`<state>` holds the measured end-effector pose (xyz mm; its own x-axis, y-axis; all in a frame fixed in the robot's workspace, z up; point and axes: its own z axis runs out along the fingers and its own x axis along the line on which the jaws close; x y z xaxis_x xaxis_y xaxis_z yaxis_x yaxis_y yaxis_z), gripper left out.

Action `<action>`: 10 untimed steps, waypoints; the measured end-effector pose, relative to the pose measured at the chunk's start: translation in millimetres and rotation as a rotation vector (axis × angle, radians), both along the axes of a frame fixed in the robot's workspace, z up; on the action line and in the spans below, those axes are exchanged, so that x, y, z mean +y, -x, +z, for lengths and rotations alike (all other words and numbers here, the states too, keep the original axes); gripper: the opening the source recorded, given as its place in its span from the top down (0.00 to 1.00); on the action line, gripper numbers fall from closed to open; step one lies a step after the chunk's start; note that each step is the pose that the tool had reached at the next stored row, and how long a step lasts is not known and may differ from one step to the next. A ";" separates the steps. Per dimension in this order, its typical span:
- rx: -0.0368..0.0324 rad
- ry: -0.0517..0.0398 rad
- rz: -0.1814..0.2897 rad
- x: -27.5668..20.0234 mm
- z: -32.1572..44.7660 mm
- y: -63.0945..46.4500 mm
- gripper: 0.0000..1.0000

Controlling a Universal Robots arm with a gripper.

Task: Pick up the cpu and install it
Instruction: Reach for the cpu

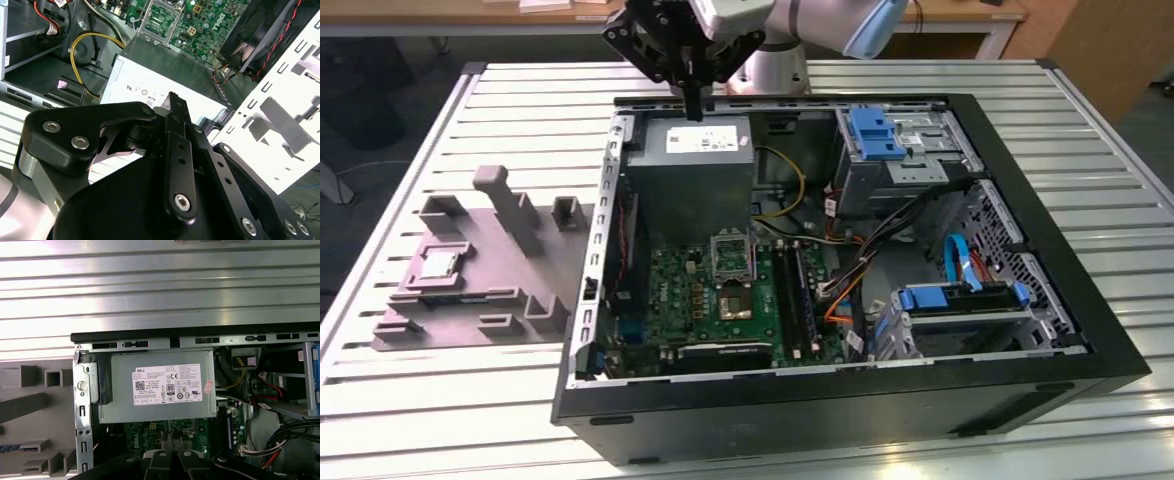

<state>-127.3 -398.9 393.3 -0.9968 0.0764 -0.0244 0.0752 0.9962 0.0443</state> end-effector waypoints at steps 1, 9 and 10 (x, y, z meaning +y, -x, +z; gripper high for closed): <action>0.0000 0.0000 0.000 0.0 0.0 0.1 0.89; 0.0000 -0.0001 0.000 0.0 -0.1 2.0 0.89; 0.0000 0.0000 0.000 0.0 -0.1 2.0 0.89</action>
<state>-129.4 -398.9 393.2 -0.9968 0.0762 -0.0244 0.0751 0.9962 0.0443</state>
